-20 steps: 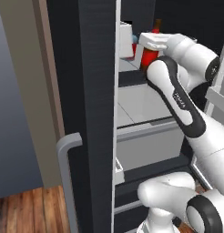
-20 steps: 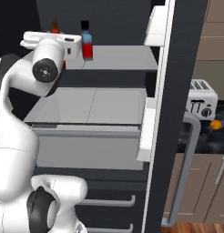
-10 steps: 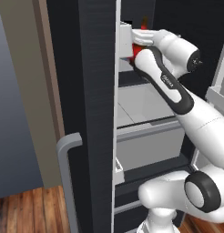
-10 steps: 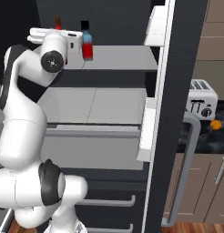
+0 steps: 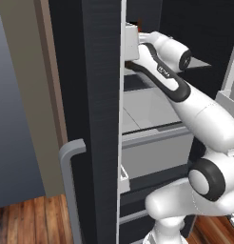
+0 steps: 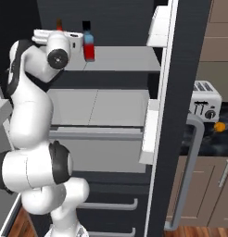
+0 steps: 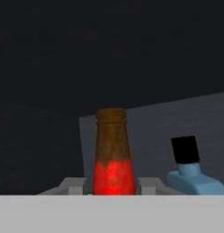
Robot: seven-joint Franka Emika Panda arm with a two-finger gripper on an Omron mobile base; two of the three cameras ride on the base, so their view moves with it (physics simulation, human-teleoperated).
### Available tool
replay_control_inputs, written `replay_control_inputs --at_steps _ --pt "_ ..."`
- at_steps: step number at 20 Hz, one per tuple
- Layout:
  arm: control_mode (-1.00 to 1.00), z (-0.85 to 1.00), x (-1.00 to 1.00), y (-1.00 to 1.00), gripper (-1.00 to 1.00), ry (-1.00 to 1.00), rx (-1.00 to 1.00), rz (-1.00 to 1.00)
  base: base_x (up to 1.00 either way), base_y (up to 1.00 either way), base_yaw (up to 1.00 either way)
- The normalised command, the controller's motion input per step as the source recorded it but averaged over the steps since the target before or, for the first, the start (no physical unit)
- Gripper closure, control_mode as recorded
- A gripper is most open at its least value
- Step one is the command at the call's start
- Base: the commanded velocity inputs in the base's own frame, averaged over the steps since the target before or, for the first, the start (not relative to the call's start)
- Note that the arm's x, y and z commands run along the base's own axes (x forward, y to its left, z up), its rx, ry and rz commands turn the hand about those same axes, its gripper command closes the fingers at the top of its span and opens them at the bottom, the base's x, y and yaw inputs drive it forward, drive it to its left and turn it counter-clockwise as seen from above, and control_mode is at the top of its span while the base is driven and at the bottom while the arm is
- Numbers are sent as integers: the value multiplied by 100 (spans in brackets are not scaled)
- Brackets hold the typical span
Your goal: Place the liquor and beer on the top shelf of the fridge to keep them out of children's reach, and place the orange on lower shelves for easy access.
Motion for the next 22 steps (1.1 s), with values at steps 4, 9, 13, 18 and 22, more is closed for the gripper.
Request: replay_control_inputs --at_steps 4,9,13,18,22 --pt "-100 -24 43 19 100 0 -1 3 0 0 0" --pt "-100 -21 42 18 100 0 -1 3 0 0 0" --pt "-100 -15 44 19 100 0 -1 2 0 0 0" --pt "-100 -8 47 17 100 0 -1 0 0 0 0" --pt "-100 0 50 13 100 0 0 0 0 0 0"
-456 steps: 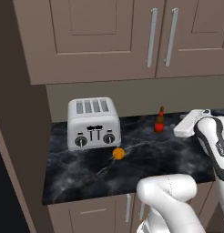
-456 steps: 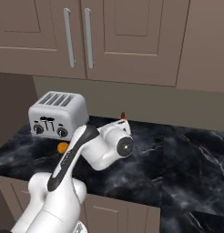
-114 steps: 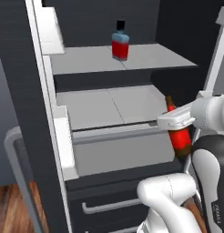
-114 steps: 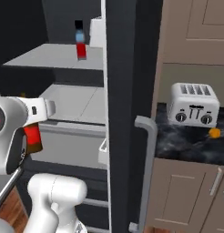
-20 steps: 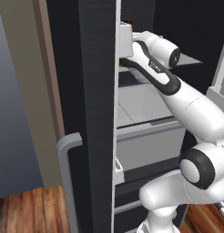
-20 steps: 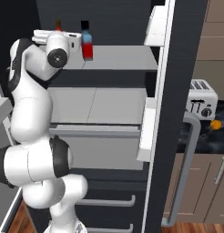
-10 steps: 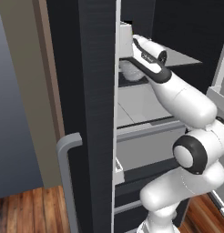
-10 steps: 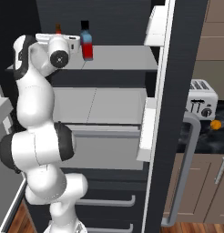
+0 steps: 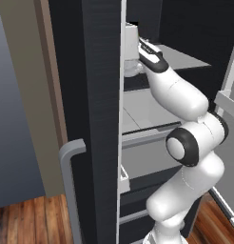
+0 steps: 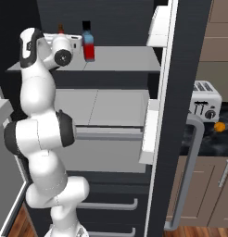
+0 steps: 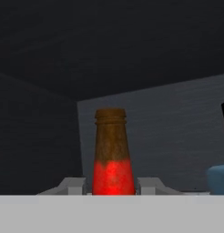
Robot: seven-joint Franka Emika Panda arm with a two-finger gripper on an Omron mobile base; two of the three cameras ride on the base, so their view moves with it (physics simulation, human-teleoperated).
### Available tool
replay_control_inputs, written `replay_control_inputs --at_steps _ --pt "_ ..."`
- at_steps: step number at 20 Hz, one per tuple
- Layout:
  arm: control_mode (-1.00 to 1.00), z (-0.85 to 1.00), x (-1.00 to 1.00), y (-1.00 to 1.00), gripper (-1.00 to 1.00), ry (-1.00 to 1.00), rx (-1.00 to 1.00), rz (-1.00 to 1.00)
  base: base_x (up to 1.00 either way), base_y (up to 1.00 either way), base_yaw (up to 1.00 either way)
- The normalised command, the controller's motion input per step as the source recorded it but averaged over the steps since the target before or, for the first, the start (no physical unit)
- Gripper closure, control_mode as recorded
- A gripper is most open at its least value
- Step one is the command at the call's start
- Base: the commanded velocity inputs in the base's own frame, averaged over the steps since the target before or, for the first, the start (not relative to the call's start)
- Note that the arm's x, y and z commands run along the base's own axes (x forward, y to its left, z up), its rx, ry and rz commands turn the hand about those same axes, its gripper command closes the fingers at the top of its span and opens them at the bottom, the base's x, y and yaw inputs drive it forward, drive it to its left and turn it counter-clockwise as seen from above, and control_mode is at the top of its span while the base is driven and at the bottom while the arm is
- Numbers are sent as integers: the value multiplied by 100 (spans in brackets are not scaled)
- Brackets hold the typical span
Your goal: Place the liquor and beer on the top shelf of the fridge to keep them out of children's reach, and place the orange on lower shelves for easy access.
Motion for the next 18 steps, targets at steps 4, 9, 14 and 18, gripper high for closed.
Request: replay_control_inputs --at_steps 4,9,14,18 --pt "-100 0 47 10 100 0 0 0 0 0 0" --pt "-100 0 41 12 100 0 0 0 0 0 0" --pt "-100 0 34 16 -100 0 -1 0 0 0 0" --pt "-100 0 20 19 -100 0 -2 0 0 0 0"
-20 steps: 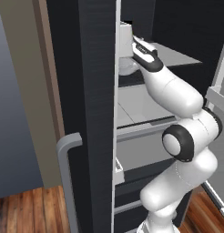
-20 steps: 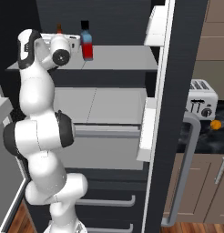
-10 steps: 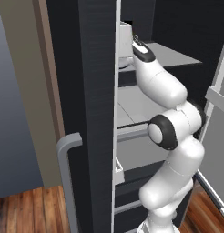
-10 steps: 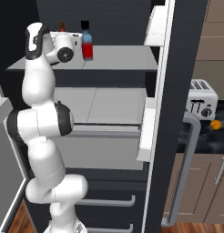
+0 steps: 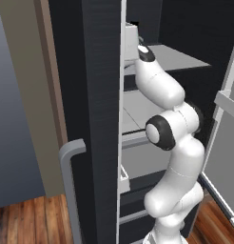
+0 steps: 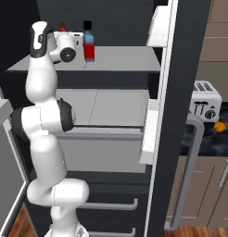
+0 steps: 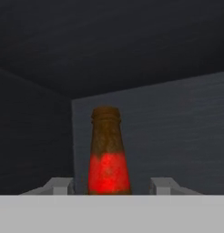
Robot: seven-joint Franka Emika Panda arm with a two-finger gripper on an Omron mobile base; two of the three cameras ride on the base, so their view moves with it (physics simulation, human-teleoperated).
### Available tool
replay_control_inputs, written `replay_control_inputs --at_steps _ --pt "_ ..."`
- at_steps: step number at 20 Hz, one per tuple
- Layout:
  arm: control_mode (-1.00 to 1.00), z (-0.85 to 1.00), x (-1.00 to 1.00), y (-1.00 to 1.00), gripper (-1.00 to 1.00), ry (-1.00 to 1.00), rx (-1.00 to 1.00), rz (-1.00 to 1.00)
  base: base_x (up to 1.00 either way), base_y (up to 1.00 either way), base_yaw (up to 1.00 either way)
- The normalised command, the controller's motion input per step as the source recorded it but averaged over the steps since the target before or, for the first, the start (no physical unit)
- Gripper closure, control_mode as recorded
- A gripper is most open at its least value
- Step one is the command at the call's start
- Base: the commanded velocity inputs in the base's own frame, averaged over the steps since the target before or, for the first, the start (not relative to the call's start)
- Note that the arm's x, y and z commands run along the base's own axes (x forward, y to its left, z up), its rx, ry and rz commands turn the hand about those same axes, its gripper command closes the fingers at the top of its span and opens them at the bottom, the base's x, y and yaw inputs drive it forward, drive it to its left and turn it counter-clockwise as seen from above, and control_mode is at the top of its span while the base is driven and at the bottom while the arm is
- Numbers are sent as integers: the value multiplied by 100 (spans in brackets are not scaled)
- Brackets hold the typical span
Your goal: Place the liquor and beer on the top shelf of the fridge to keep them out of children's reach, and place the orange on lower shelves for easy access.
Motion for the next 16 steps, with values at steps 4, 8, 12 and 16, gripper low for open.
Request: replay_control_inputs --at_steps 4,8,12,16 --pt "-100 0 1 18 -100 0 -3 0 0 0 0" --pt "-100 2 0 24 -100 0 -5 0 0 0 0" --pt "-100 13 -1 9 -100 0 -5 0 0 0 0" --pt "-100 22 0 0 -100 0 -5 0 0 0 0"
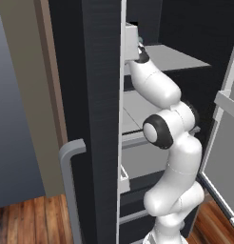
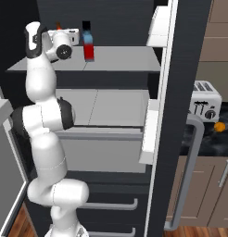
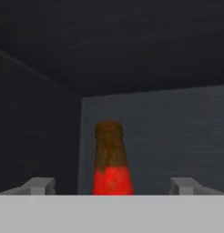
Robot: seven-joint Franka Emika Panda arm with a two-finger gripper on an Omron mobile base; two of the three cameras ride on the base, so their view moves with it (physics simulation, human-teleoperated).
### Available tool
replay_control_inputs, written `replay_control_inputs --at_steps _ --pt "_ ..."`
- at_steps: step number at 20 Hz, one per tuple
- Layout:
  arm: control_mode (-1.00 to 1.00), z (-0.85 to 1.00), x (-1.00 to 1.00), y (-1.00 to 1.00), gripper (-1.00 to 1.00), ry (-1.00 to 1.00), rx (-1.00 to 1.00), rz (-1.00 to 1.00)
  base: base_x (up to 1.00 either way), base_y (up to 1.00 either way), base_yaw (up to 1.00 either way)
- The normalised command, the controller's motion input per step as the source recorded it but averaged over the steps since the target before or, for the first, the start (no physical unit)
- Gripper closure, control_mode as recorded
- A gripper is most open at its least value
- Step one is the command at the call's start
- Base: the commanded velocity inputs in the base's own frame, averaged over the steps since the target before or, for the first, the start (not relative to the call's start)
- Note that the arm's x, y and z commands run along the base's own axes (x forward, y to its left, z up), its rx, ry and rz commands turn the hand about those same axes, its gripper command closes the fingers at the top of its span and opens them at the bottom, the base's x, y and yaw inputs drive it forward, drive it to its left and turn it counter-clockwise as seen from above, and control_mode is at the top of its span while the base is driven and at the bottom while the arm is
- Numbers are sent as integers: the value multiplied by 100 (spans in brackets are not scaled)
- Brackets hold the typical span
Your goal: Place the liquor and beer on the top shelf of the fridge to keep them out of children's reach, and place the orange on lower shelves for easy access.
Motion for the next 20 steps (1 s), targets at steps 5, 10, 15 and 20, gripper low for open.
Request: replay_control_inputs --at_steps 5,10,15,20 --pt "-100 23 -12 0 -100 0 -5 0 0 0 0" --pt "-100 19 -39 0 -100 0 -5 0 0 0 0" --pt "-100 17 -48 -13 -100 0 -4 -2 0 0 0" --pt "-100 10 -40 -26 -100 0 -3 -4 0 0 0"
